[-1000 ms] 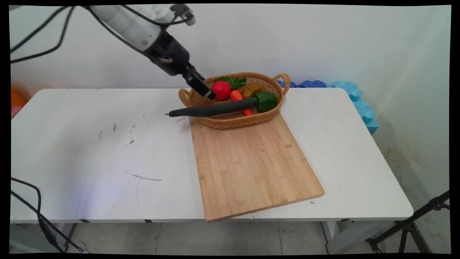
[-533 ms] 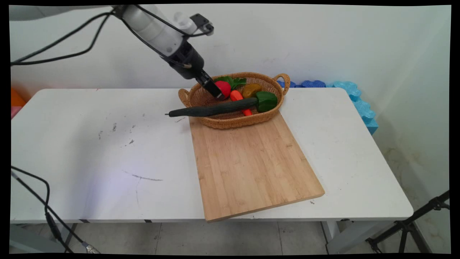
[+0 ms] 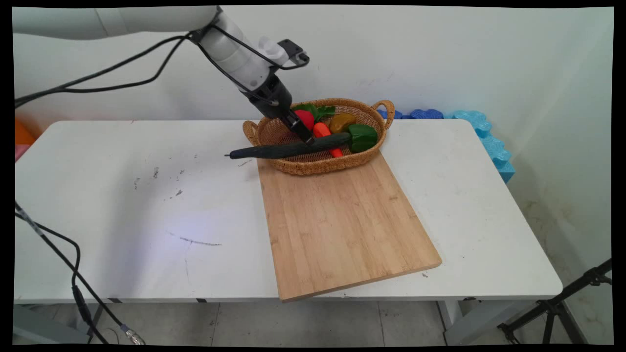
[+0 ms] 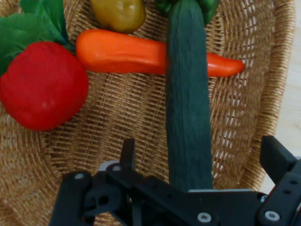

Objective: Pick up the cucumber from the vegetable basket, then place the picked object on the cutting board

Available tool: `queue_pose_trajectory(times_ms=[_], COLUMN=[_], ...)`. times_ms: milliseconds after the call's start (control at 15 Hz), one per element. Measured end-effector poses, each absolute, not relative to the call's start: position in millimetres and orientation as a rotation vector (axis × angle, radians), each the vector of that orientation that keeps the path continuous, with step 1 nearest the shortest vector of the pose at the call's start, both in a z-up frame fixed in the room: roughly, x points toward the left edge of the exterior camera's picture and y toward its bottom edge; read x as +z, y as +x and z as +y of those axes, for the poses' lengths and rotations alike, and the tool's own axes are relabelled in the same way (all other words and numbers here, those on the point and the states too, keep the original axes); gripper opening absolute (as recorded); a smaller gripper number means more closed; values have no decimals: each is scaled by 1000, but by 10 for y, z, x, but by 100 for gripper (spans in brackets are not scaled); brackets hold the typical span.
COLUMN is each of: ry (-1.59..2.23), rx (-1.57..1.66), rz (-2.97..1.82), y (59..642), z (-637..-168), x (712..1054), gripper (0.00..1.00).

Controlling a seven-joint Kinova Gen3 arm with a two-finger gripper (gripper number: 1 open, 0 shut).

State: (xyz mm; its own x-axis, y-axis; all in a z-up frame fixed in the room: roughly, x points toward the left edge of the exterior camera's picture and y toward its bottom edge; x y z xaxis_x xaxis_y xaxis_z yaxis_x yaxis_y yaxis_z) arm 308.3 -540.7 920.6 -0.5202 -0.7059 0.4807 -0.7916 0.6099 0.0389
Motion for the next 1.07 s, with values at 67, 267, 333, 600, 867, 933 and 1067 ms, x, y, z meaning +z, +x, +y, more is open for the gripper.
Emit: queue_pose_trajectory(times_ms=[67,267,333,600,867,933,1067], ry=[1191,1204,1208,1216,1203,1198,1189], rx=[254,248,246,237,240,241,243], rz=[-2385,-2391,-2393,-2397,-2407,-2410,-2414], y=[3074,3022,3009,2958,2931,2927,2920], z=[-5425,-5508,-5528,-5582,-5623,-5629,-5636], x=[9180,9060,9030,8927,8869,8859,8849], gripper=[100,100,100,100,0,0,0])
